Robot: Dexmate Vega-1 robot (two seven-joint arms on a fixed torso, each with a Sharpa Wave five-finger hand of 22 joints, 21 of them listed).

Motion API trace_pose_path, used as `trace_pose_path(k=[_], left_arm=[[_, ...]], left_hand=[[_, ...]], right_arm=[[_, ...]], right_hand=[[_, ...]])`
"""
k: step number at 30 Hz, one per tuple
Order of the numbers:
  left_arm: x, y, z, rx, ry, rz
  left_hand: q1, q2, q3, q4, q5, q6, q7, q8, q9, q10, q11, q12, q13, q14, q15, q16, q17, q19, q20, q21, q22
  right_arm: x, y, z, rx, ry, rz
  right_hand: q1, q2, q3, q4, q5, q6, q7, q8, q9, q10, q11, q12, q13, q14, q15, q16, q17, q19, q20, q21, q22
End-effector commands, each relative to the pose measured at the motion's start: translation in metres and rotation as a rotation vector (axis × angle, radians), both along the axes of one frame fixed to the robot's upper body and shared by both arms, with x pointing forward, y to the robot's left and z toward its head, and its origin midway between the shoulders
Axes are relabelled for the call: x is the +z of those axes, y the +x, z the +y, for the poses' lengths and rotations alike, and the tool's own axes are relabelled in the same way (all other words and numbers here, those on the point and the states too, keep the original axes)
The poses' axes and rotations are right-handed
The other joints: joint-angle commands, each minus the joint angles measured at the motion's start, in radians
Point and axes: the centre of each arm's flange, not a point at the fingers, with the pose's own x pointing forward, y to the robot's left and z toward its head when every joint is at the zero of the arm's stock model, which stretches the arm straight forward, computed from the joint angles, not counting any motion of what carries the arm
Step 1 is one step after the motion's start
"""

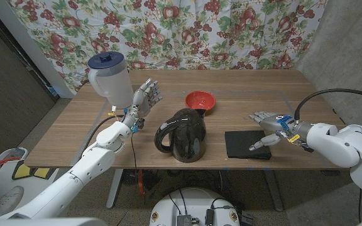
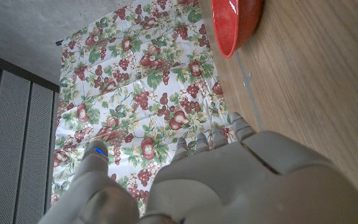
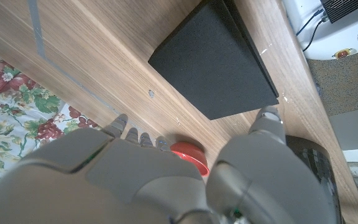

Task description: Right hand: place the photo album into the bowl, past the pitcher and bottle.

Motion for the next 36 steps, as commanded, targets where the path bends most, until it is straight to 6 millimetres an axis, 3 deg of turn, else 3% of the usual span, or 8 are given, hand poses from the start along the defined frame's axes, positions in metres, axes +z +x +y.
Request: trace_pose_path(k=[1, 18, 36], left_arm=[[0.0006, 0.0027, 0.0002, -0.007, -0.002, 0.008], [-0.0026, 0.0068, 0.0015, -0.011, -0.006, 0.015], [-0.0040, 0.0042, 0.0018, -0.007, -0.008, 0.007]], left_hand=[[0.006, 0.001, -0.004, 0.003, 0.003, 0.007, -0.002, 0.002, 0.005, 0.003, 0.005, 0.005, 0.002, -0.019, 0.008, 0.005, 0.001, -0.001, 0.004, -0.004, 0.002], [0.006, 0.002, -0.005, 0.003, 0.003, 0.006, -0.004, 0.001, 0.005, 0.005, 0.006, 0.005, 0.002, -0.020, 0.010, 0.004, 0.001, -0.002, 0.002, -0.004, 0.002], [0.009, 0.005, -0.004, 0.003, 0.003, 0.016, -0.016, 0.005, 0.005, 0.007, 0.005, 0.006, 0.003, -0.019, 0.010, 0.004, 0.001, -0.002, 0.001, -0.004, 0.002]], right_arm=[[-0.0023, 0.0065, -0.0021, -0.014, -0.010, 0.066], [-0.0018, 0.0121, 0.0000, -0.035, -0.040, 0.065], [-0.0090, 0.0144, -0.0012, -0.041, -0.061, 0.072]], right_hand=[[-0.008, -0.017, -0.011, 0.003, 0.002, -0.342, 0.021, -0.001, 0.001, -0.311, -0.011, -0.001, 0.004, -0.263, -0.011, 0.002, 0.004, -0.016, 0.004, 0.003, 0.003], [-0.012, -0.027, -0.023, 0.005, 0.002, -0.358, 0.009, -0.002, 0.001, -0.325, -0.019, 0.001, 0.004, -0.277, -0.018, 0.004, 0.004, -0.028, 0.002, 0.006, 0.003], [-0.046, -0.055, -0.063, 0.018, 0.006, -0.368, -0.017, 0.003, 0.002, -0.335, -0.033, 0.008, 0.005, -0.303, -0.026, 0.009, 0.009, -0.063, 0.007, 0.006, 0.004]])
